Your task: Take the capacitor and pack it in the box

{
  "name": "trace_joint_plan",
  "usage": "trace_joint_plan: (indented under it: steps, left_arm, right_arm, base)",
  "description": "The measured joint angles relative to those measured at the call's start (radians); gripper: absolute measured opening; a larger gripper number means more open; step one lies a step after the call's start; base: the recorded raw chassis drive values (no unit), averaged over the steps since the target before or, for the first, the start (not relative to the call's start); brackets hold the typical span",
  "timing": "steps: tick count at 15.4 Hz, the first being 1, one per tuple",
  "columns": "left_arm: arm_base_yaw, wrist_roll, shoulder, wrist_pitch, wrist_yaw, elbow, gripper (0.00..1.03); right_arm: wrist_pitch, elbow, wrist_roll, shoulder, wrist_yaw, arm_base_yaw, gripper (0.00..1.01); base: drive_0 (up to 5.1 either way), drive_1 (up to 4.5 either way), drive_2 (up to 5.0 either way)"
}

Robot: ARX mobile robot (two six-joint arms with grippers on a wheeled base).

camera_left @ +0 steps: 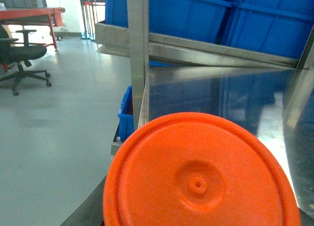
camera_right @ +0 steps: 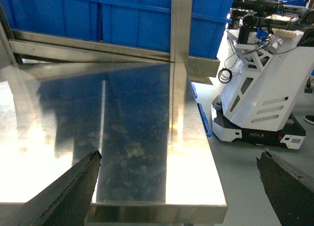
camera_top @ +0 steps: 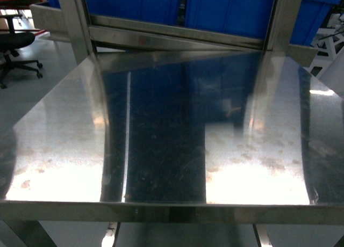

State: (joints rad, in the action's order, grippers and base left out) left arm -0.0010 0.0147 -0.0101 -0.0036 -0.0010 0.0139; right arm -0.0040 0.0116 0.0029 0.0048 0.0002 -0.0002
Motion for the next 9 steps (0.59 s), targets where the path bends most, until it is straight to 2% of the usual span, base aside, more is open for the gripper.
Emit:
trace_joint_plan:
  steps: [9]
  left_arm:
    - [0.000, -0.001, 0.000, -0.003, 0.000, 0.000, 0.44]
  right_arm:
    - [0.000, 0.000, -0.001, 0.000, -0.001, 0.000, 0.98]
  base:
    - [0.0, 0.00, 0.0]
